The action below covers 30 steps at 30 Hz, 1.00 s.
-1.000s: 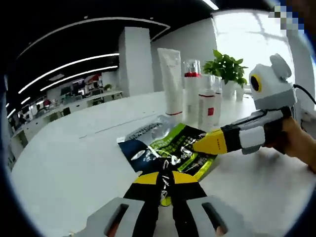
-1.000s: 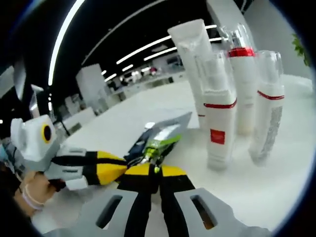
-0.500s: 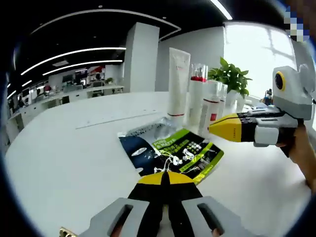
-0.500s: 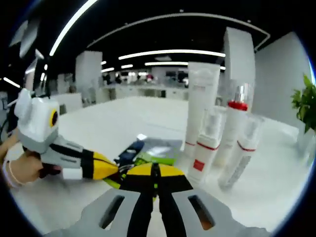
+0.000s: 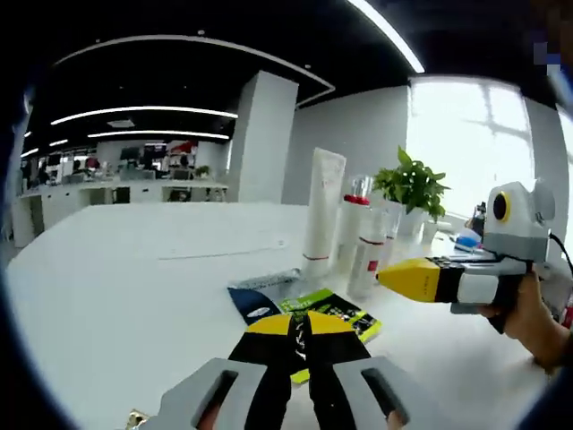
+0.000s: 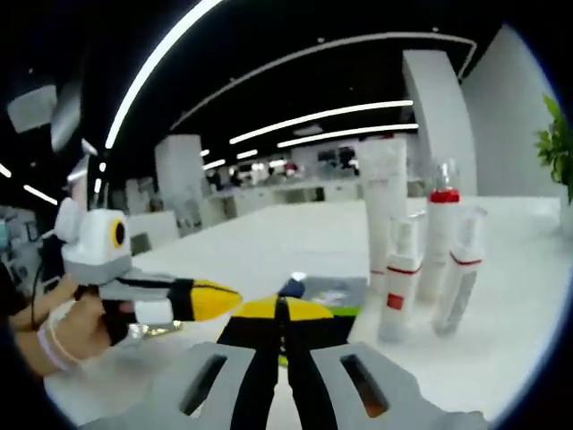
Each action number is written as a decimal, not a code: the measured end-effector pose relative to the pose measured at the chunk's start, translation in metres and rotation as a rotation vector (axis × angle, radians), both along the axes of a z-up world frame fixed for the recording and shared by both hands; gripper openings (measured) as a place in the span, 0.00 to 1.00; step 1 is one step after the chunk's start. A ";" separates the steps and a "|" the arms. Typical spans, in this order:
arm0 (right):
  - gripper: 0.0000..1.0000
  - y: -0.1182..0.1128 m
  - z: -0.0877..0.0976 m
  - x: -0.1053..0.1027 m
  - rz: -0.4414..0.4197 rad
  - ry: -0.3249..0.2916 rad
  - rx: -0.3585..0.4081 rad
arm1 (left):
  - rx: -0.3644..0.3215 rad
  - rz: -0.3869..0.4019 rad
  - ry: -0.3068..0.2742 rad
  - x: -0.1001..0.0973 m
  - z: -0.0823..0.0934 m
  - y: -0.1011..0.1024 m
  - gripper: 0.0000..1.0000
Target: Arrange the skincare products in the storage area until every visible bottle or jar stands upright without overlapping.
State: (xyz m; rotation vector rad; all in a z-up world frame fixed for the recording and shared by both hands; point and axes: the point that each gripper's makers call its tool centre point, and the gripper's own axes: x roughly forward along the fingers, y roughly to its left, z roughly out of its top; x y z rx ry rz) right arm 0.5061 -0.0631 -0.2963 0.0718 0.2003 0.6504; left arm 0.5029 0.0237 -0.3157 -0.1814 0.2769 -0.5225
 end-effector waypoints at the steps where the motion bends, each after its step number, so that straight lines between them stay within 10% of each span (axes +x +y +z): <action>1: 0.00 0.001 0.000 -0.001 0.004 0.002 0.007 | -0.011 0.004 -0.011 -0.002 0.003 0.004 0.03; 19: 0.03 0.011 0.021 -0.009 0.075 -0.036 0.077 | -0.076 0.099 -0.221 -0.019 0.053 0.030 0.14; 30: 0.26 0.045 0.061 -0.048 0.295 -0.173 0.177 | -0.140 0.051 -0.240 -0.075 0.081 0.053 0.61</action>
